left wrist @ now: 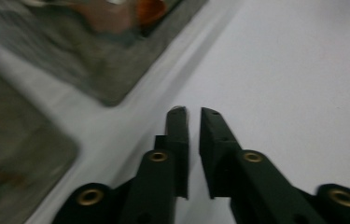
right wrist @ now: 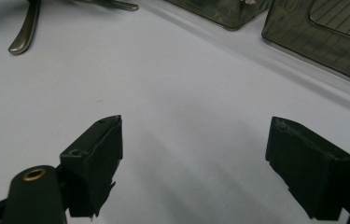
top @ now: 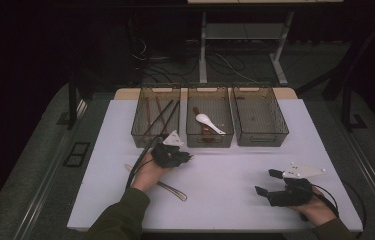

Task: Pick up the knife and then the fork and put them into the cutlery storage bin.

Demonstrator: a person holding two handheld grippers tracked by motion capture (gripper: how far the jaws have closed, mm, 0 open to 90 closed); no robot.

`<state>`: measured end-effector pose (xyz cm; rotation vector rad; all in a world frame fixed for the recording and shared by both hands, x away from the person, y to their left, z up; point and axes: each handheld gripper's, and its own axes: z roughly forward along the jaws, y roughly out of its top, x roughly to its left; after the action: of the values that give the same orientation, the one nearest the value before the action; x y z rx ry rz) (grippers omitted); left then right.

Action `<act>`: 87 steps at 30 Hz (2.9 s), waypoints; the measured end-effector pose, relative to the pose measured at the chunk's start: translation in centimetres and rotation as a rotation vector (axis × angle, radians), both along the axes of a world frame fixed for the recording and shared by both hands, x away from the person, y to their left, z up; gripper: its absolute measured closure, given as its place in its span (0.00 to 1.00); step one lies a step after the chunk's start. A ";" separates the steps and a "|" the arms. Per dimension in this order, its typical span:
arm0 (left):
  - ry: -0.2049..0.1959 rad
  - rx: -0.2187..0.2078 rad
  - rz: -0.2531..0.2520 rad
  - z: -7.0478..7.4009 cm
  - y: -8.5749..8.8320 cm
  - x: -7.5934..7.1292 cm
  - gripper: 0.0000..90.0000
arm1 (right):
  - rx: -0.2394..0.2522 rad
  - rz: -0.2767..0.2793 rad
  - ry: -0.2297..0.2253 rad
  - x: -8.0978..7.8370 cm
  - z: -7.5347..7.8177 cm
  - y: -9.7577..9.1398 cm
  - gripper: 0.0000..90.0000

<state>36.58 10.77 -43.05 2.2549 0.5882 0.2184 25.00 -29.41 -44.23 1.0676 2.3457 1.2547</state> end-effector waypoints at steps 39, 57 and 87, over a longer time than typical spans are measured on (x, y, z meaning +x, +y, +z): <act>-0.003 0.007 -0.140 0.3 4.0 -1.0 0.93 | -0.012 0.023 -0.015 0.1 0.4 0.2 0.21; -0.012 -0.099 -0.362 2.2 -1.3 -3.4 0.93 | 0.013 0.182 0.035 2.8 3.3 1.6 0.21; -0.034 -0.085 -0.555 2.5 -6.2 -5.4 0.93 | -0.035 0.664 0.216 6.6 2.3 10.1 0.86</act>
<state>31.17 4.58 -40.57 2.2312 -0.0589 -0.0476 31.58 -19.32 -41.95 0.4215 3.0168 1.3333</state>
